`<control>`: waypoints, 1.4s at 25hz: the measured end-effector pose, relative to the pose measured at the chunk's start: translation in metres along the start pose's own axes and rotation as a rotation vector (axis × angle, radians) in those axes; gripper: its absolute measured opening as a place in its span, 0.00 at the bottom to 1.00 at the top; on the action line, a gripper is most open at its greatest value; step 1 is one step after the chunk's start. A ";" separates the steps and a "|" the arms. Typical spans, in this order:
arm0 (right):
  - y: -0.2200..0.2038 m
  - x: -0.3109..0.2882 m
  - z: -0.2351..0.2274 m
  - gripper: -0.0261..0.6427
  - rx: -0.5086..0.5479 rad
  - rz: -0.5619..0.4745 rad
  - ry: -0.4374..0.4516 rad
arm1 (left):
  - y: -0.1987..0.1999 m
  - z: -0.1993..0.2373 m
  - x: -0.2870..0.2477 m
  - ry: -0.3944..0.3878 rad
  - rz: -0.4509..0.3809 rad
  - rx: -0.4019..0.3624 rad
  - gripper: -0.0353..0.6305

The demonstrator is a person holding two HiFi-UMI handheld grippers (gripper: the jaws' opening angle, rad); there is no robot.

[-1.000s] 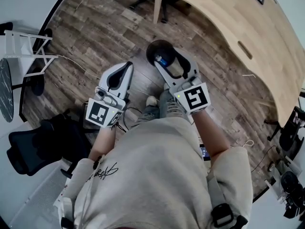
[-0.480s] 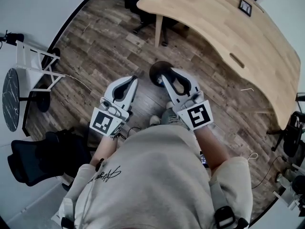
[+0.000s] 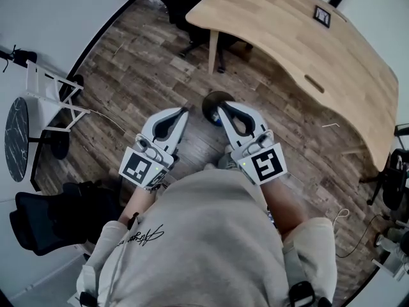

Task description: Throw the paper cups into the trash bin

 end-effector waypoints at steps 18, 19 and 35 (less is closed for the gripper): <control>0.007 0.021 0.033 0.07 0.019 -0.034 -0.035 | 0.014 -0.013 0.025 -0.036 -0.037 -0.020 0.06; 0.007 0.021 0.034 0.07 0.018 -0.036 -0.035 | 0.014 -0.014 0.026 -0.038 -0.036 -0.019 0.06; 0.012 0.025 0.041 0.05 0.018 -0.055 -0.074 | 0.016 -0.010 0.036 -0.032 -0.050 -0.027 0.06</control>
Point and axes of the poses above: the fingertips, and each gripper's own axes: x backward along the fingers, z to its left, y out of its top, the point moved 10 cm from there along x, backward along the fingers, and after that the axes turned 7 degrees about -x, right-handed, at the moved point
